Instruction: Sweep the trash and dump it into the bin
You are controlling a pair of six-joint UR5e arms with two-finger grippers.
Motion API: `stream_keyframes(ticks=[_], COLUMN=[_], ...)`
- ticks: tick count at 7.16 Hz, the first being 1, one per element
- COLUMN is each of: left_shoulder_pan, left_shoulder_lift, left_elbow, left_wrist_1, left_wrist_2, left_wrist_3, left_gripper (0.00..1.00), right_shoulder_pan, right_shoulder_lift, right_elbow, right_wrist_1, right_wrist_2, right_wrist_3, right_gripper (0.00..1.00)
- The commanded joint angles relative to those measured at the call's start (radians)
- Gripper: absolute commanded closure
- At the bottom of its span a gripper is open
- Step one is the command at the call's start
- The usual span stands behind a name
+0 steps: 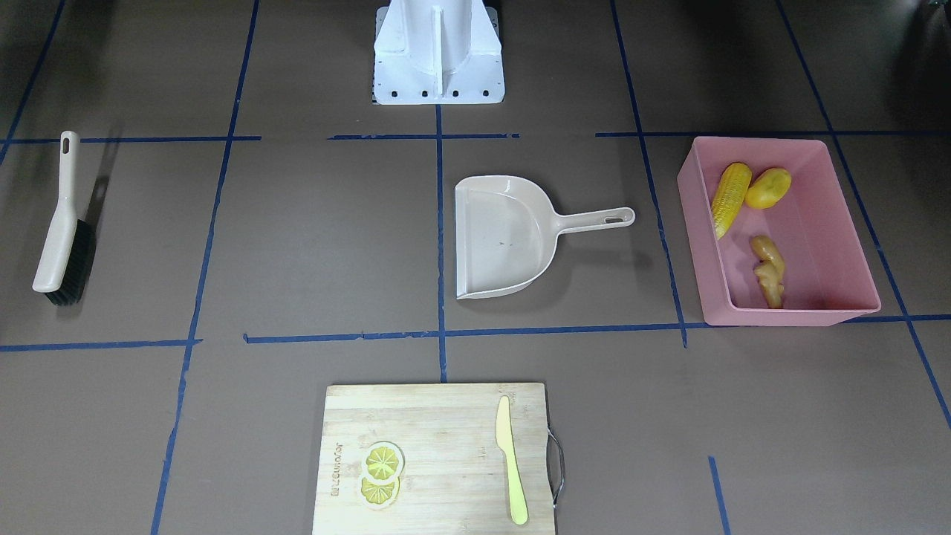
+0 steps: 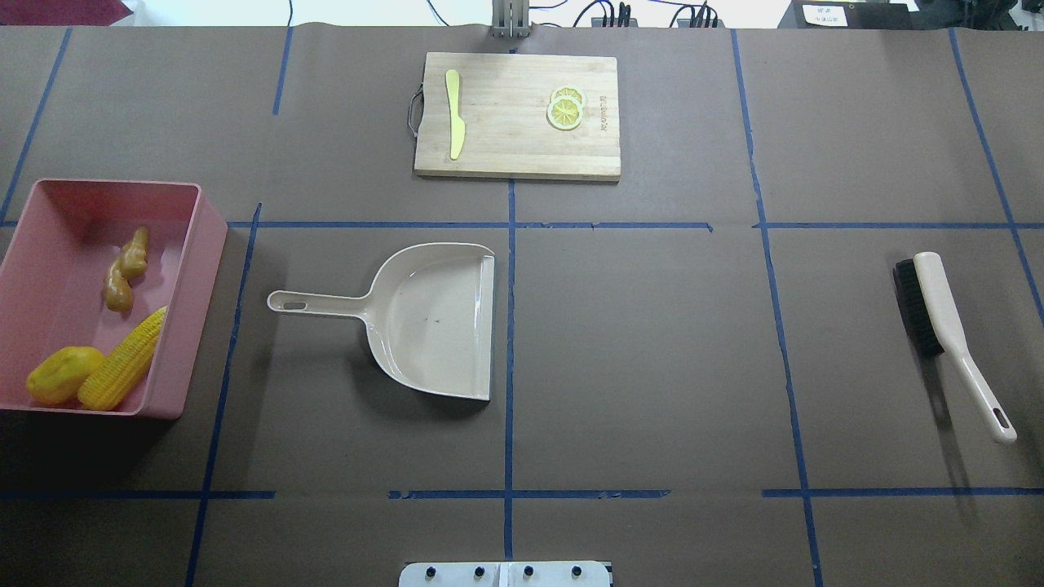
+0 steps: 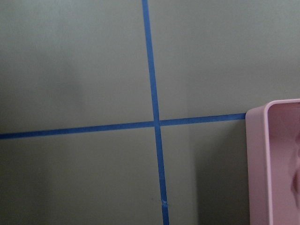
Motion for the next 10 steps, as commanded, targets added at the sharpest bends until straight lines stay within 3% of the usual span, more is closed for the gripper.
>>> stream_keyframes(ticks=[1, 10], left_shoulder_pan=[-0.004, -0.081], left_shoulder_lift=[0.011, 0.071], left_elbow=[0.097, 0.072], left_wrist_1=[-0.018, -0.018], left_wrist_2=[-0.082, -0.078], left_wrist_3=[0.007, 0.059], left_gripper=[0.0, 0.0], right_shoulder_pan=[0.0, 0.012], right_shoulder_lift=[-0.005, 0.01], right_elbow=[0.001, 0.001], right_wrist_1=[0.0, 0.002], right_wrist_2=[0.004, 0.003], right_wrist_3=[0.021, 0.021], right_gripper=[0.0, 0.0])
